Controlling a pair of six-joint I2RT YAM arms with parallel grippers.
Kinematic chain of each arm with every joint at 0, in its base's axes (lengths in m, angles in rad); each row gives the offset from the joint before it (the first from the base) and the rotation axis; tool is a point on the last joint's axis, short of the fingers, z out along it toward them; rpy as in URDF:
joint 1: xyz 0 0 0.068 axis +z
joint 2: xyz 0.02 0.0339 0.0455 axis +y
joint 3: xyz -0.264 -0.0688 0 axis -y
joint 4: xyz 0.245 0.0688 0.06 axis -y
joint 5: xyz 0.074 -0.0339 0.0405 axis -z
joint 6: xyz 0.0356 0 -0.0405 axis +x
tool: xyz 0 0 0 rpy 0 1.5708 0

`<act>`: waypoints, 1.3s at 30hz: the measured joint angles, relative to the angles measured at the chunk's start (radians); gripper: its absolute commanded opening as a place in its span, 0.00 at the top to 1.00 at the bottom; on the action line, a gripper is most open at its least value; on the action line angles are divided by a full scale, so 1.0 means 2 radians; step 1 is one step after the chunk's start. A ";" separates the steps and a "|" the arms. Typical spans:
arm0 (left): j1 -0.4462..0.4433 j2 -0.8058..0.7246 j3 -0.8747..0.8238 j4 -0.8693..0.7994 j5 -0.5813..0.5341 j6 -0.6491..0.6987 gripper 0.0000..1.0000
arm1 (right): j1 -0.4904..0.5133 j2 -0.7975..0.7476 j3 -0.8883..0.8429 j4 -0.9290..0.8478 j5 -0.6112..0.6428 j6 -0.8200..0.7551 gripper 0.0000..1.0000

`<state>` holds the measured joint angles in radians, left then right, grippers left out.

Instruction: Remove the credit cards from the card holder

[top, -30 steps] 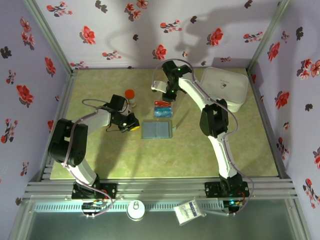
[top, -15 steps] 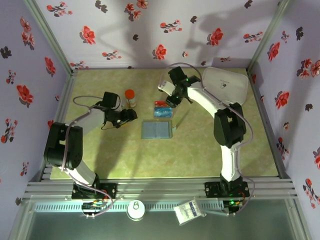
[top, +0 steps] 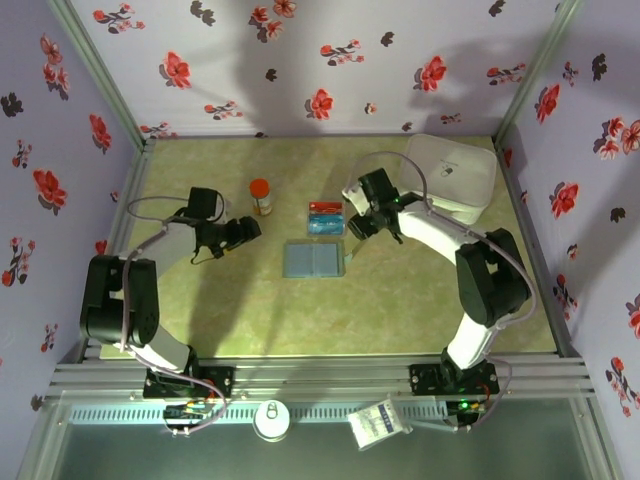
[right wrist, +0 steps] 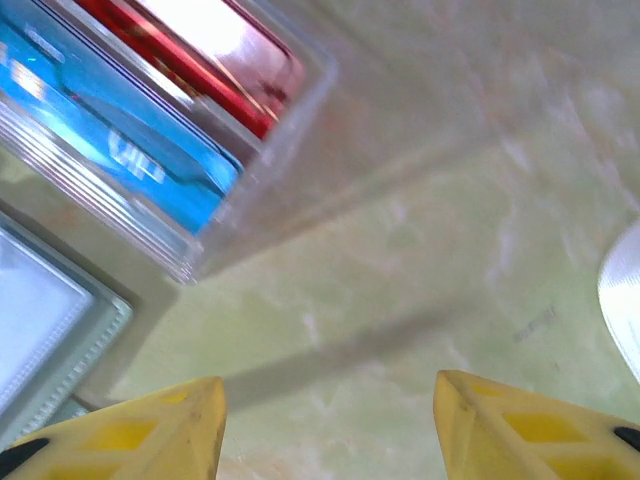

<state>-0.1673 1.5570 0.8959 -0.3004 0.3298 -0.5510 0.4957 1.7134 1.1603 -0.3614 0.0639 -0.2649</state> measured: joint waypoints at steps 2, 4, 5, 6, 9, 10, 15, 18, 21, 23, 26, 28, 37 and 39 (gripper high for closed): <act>0.010 -0.008 0.000 0.000 -0.013 0.004 0.00 | -0.005 -0.019 -0.030 0.021 0.019 0.016 0.32; 0.023 -0.016 -0.001 0.000 -0.031 0.008 0.00 | -0.013 -0.037 -0.058 0.040 0.040 0.033 0.15; 0.029 -0.019 -0.001 0.000 -0.038 0.009 0.00 | -0.018 -0.045 -0.070 0.048 0.049 0.040 0.02; 0.036 -0.022 -0.001 0.001 -0.048 0.013 0.00 | -0.023 -0.053 -0.081 0.057 0.058 0.046 0.01; 0.053 -0.028 -0.001 0.001 -0.079 0.020 0.00 | -0.042 -0.075 -0.114 0.086 0.080 0.063 0.01; 0.057 -0.028 -0.001 0.002 -0.089 0.022 0.00 | -0.050 -0.083 -0.125 0.096 0.087 0.069 0.01; 0.070 -0.028 -0.001 0.011 -0.143 0.042 0.00 | -0.087 -0.112 -0.181 0.155 0.110 0.093 0.01; 0.073 -0.029 -0.006 0.030 -0.170 0.060 0.00 | -0.109 -0.124 -0.221 0.203 0.124 0.105 0.01; 0.076 -0.035 -0.023 0.050 -0.193 0.078 0.00 | -0.129 -0.127 -0.262 0.257 0.139 0.118 0.01; 0.078 -0.043 -0.036 0.066 -0.209 0.090 0.00 | -0.139 -0.127 -0.286 0.294 0.147 0.125 0.01; 0.080 -0.061 -0.058 0.102 -0.239 0.107 0.00 | -0.147 -0.127 -0.307 0.339 0.156 0.125 0.01; 0.080 -0.072 -0.076 0.135 -0.253 0.123 0.00 | -0.147 -0.127 -0.319 0.378 0.161 0.125 0.01; 0.082 -0.054 -0.156 0.322 -0.277 0.201 0.00 | -0.183 -0.113 -0.357 0.515 0.160 0.133 0.01; 0.083 -0.043 -0.163 0.351 -0.273 0.209 0.00 | -0.196 -0.113 -0.370 0.540 0.150 0.138 0.01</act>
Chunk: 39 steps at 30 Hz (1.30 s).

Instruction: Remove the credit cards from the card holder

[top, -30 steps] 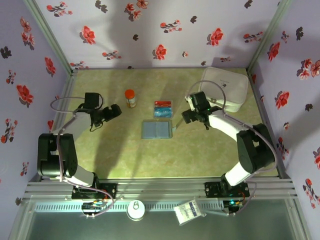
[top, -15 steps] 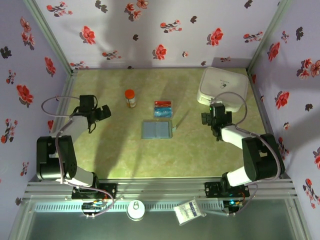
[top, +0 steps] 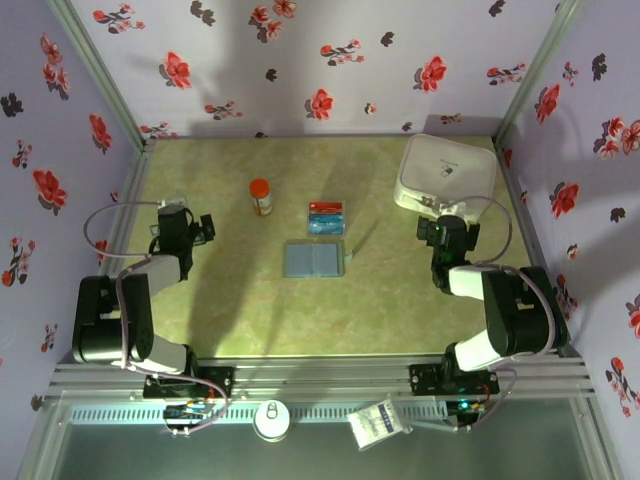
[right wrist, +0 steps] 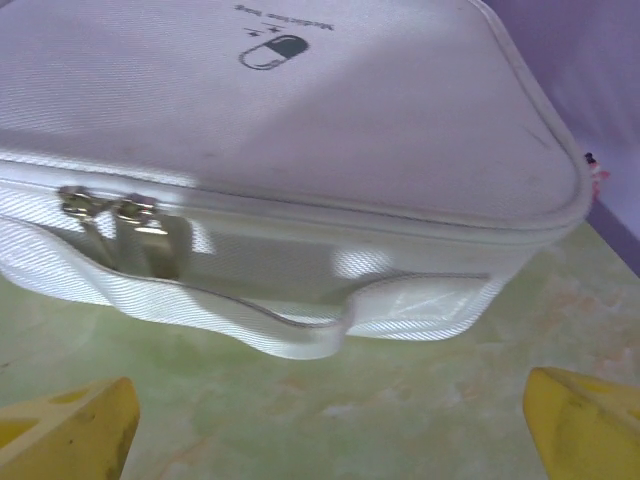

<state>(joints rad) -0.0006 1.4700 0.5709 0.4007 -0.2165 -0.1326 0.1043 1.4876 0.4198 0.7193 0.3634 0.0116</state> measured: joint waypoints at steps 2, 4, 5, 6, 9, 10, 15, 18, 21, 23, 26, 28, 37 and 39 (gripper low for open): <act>0.001 0.012 -0.005 0.029 0.006 0.008 0.00 | -0.012 0.005 -0.010 0.020 -0.015 0.008 0.01; 0.002 0.018 -0.016 0.059 0.018 0.015 0.00 | -0.023 0.023 -0.012 0.042 -0.035 0.013 0.01; 0.002 0.018 -0.023 0.072 0.022 0.018 0.00 | -0.028 0.029 -0.012 0.046 -0.043 0.016 0.01; 0.002 0.018 -0.033 0.088 0.027 0.020 0.00 | -0.031 0.033 -0.012 0.045 -0.051 0.019 0.01; 0.002 0.020 -0.063 0.140 0.043 0.028 0.00 | -0.037 0.033 -0.012 0.054 -0.066 0.024 0.01; 0.002 0.024 -0.073 0.159 0.047 0.030 0.00 | -0.037 0.033 -0.012 0.055 -0.069 0.025 0.01; 0.003 0.033 -0.085 0.191 0.055 0.033 0.00 | -0.037 0.033 -0.012 0.063 -0.079 0.026 0.01; 0.003 0.033 -0.085 0.207 0.057 0.033 0.00 | -0.037 0.033 -0.012 0.063 -0.081 0.026 0.01; 0.002 0.033 -0.085 0.213 0.056 0.041 0.00 | -0.037 0.033 -0.012 0.064 -0.081 0.026 0.01; 0.002 0.033 -0.085 0.217 0.056 0.045 0.00 | -0.037 0.033 -0.013 0.065 -0.081 0.026 0.01; 0.002 0.033 -0.085 0.220 0.056 0.047 0.00 | -0.037 0.033 -0.012 0.065 -0.081 0.026 0.01; 0.002 0.033 -0.085 0.222 0.057 0.049 0.00 | -0.037 0.033 -0.013 0.064 -0.081 0.026 0.01; 0.001 0.033 -0.085 0.223 0.056 0.053 0.00 | -0.037 0.033 -0.012 0.064 -0.083 0.026 0.01; 0.001 0.033 -0.085 0.223 0.056 0.053 0.00 | -0.037 0.033 -0.013 0.064 -0.085 0.026 0.01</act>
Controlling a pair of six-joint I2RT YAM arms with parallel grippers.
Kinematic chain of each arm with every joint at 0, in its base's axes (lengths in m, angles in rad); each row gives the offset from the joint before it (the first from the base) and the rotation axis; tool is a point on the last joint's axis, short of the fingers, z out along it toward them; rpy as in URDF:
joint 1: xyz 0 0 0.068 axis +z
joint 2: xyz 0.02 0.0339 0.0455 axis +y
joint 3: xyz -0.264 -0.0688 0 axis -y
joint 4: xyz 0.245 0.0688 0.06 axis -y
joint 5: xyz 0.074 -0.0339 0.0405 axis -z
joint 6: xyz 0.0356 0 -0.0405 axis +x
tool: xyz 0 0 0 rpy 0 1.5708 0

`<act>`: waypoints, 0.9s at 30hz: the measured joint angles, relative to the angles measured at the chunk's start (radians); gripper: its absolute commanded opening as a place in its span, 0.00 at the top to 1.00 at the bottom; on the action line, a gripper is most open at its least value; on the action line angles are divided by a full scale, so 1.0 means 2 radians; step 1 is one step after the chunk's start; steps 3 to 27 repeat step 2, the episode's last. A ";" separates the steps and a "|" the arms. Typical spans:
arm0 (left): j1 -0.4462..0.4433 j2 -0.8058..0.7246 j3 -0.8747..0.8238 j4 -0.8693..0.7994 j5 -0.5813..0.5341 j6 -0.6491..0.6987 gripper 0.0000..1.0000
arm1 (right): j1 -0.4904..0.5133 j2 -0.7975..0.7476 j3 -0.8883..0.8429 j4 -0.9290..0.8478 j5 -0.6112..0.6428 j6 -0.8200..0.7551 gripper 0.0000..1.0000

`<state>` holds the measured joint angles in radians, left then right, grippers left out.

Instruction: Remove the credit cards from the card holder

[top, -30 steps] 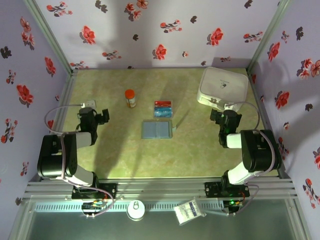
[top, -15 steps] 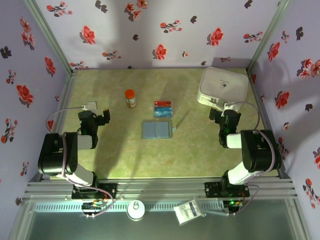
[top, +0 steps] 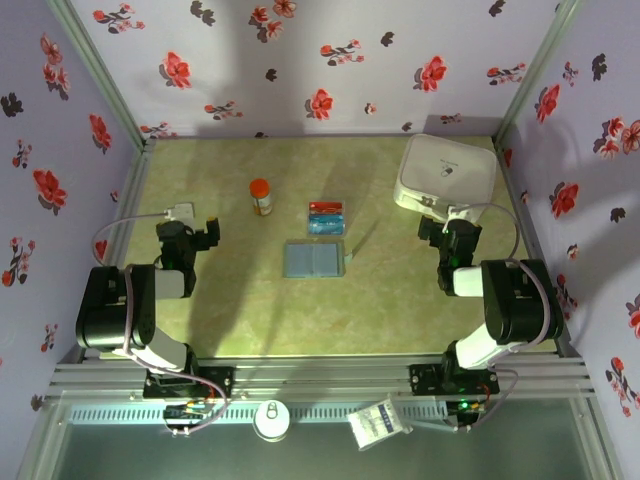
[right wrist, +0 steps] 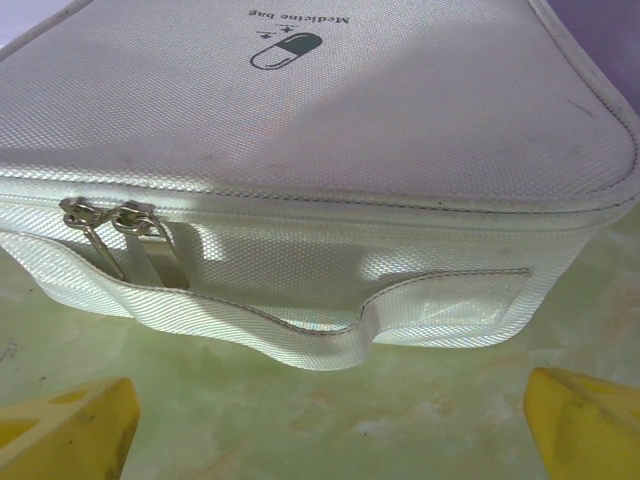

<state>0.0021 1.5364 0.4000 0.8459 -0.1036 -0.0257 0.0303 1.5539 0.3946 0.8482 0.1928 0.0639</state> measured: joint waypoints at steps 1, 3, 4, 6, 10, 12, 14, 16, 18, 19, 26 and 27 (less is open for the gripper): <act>0.000 0.000 0.000 0.000 0.000 0.000 0.00 | 0.000 0.000 0.000 0.000 -0.002 0.000 0.01; 0.000 0.000 0.000 0.000 0.000 0.000 0.00 | 0.000 0.000 0.000 0.000 -0.002 0.000 0.01; 0.000 0.000 0.000 0.000 0.000 0.000 0.00 | 0.000 0.000 0.000 0.000 -0.002 0.000 0.01; 0.000 0.000 0.000 0.000 0.000 0.000 0.00 | 0.000 0.000 0.000 0.000 -0.002 0.000 0.01; 0.000 0.000 0.000 0.000 0.000 0.000 0.00 | 0.000 0.000 0.000 0.000 -0.002 0.000 0.01; 0.000 0.000 0.000 0.000 0.000 0.000 0.00 | 0.000 0.000 0.000 0.000 -0.002 0.000 0.01; 0.000 0.000 0.000 0.000 0.000 0.000 0.00 | 0.000 0.000 0.000 0.000 -0.002 0.000 0.01; 0.000 0.000 0.000 0.000 0.000 0.000 0.00 | 0.000 0.000 0.000 0.000 -0.002 0.000 0.01; 0.000 0.000 0.000 0.000 0.000 0.000 0.00 | 0.000 0.000 0.000 0.000 -0.002 0.000 0.01; 0.000 0.000 0.000 0.000 0.000 0.000 0.00 | 0.000 0.000 0.000 0.000 -0.002 0.000 0.01; 0.000 0.000 0.000 0.000 0.000 0.000 0.00 | 0.000 0.000 0.000 0.000 -0.002 0.000 0.01; 0.000 0.000 0.000 0.000 0.000 0.000 0.00 | 0.000 0.000 0.000 0.000 -0.002 0.000 0.01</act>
